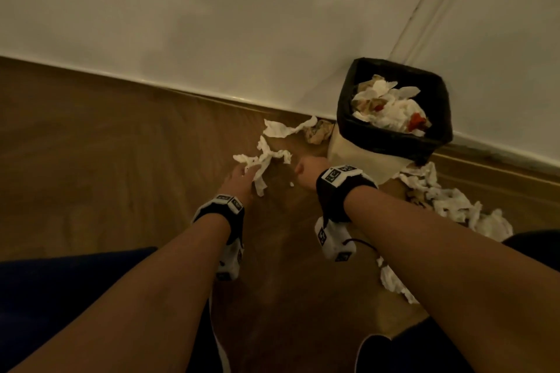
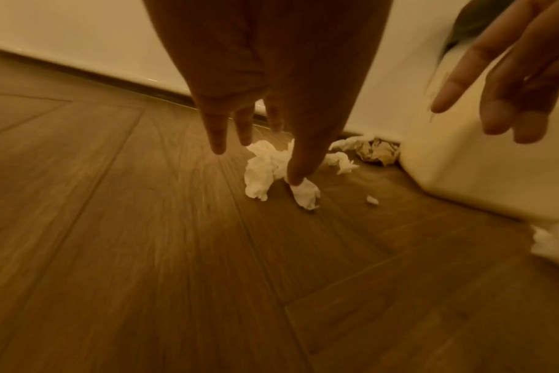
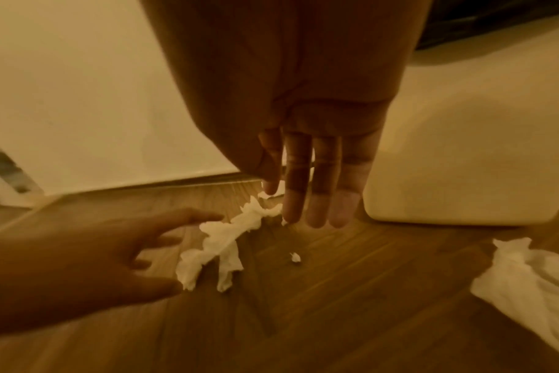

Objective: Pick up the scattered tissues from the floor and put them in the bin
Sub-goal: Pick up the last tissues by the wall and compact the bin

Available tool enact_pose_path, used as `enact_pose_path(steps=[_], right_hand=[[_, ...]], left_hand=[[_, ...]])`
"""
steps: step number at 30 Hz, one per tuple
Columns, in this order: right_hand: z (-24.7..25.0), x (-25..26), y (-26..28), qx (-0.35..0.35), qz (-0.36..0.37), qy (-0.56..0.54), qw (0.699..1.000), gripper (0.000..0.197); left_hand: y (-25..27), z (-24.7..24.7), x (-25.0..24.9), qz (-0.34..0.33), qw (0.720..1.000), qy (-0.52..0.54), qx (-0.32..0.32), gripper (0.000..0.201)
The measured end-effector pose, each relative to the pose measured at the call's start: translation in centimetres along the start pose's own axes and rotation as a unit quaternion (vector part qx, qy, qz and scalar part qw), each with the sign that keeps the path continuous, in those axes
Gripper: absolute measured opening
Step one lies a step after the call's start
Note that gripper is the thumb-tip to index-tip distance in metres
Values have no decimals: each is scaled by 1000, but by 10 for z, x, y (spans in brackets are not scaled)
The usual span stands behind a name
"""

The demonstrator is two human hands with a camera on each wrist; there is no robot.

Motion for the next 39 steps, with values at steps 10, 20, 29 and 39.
enact_pose_path(steps=[10, 20, 29, 39], right_hand=[[-30, -19, -31, 36, 87, 18, 995, 58], [-48, -25, -44, 22, 75, -14, 997, 61], [-59, -37, -55, 6, 22, -41, 999, 47], [-65, -15, -71, -56, 14, -66, 996, 32]], left_hand=[[-62, 5, -6, -67, 971, -173, 153, 93], [-39, -22, 18, 17, 983, 161, -90, 24], [-46, -3, 16, 184, 803, 552, -128, 29], [-39, 9, 42, 240, 657, 701, -135, 35]])
Point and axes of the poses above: each hand's wrist, its own y-axis away from the middle knuckle, its own z-axis out of the back of the hand, x = y × z, the point moved 2 cm from there along -y, towards the middle knuckle, and after that the axes turned 5 degrees about y, right-handed, at the moved point
